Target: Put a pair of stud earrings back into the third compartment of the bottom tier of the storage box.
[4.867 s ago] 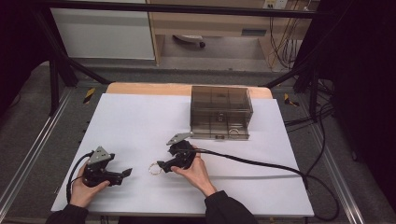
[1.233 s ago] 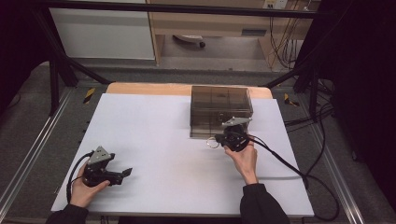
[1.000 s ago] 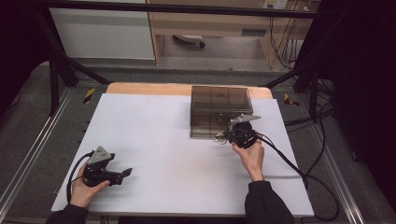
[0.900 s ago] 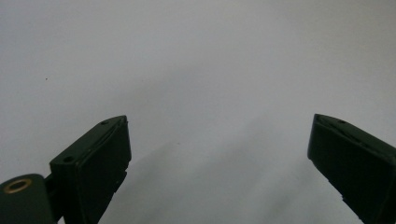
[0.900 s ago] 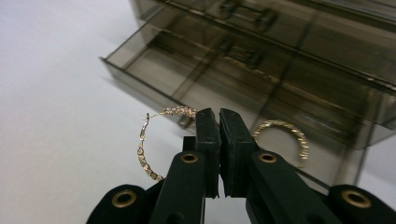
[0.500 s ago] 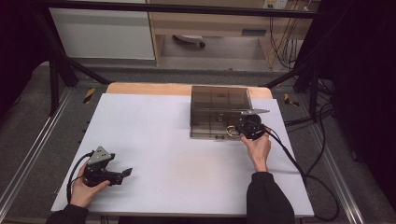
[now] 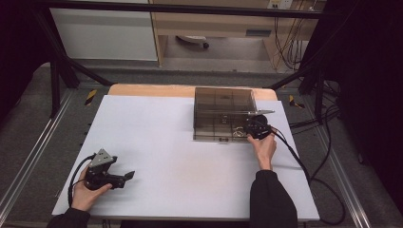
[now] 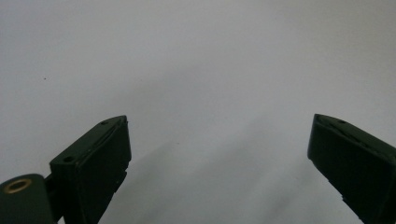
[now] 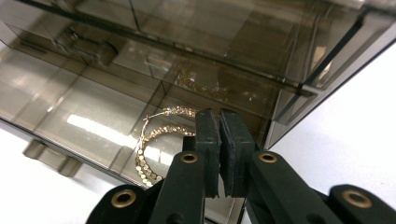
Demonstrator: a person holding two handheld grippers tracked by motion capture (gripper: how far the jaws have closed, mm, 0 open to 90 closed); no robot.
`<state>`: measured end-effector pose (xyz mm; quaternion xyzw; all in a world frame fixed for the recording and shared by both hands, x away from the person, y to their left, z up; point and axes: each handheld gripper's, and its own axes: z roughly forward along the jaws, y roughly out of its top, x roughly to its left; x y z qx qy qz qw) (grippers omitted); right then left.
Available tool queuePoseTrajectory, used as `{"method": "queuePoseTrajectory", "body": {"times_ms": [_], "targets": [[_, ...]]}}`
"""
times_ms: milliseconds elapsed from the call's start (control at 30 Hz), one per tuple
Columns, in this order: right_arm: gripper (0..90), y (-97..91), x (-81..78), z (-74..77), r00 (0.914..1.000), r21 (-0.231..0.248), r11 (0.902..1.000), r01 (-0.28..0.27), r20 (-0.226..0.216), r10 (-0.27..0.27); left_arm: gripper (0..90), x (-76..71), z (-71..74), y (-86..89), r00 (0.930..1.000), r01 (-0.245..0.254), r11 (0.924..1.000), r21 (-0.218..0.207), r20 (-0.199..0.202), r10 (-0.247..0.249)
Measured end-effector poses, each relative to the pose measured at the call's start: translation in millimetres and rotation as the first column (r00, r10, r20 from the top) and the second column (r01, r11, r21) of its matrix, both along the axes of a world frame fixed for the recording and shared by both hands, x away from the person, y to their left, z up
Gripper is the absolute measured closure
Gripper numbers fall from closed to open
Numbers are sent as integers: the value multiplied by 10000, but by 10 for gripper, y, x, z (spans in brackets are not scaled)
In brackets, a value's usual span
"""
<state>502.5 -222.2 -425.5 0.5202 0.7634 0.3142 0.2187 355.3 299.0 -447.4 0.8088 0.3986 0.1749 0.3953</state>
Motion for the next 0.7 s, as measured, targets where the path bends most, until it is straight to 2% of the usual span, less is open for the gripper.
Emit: {"method": "queuePoseTrajectory", "body": {"times_ms": [200,400,467,500,533,567,700], "targets": [[836,8,-33,-16,9998,46,9998,-181,40,180,59,-2,1,-4,10000,8,10000,-3,6,-8],[741,-44,-192,105,9971,362,9980,-514,574,493,59,1,0,-2,10000,-8,10000,-3,0,8],[682,-57,-274,142,9951,477,9963,-713,717,677,59,0,-1,-2,10000,-10,10000,8,-7,10],[606,-67,-361,169,9924,621,9935,-956,837,903,59,0,-1,-2,10000,-8,10000,11,-2,8],[568,-75,-404,178,9909,729,9916,-1069,900,1002,59,1,-1,-3,10000,-13,10000,11,-6,13],[568,-75,-404,178,9909,729,9916,-1069,900,1002,59,1,0,-2,10000,3,10000,42,-16,-3],[375,-119,-581,207,9853,1142,9836,-1398,1141,1268,59,-1,0,-4,10000,9,10000,50,-23,-9]]}}
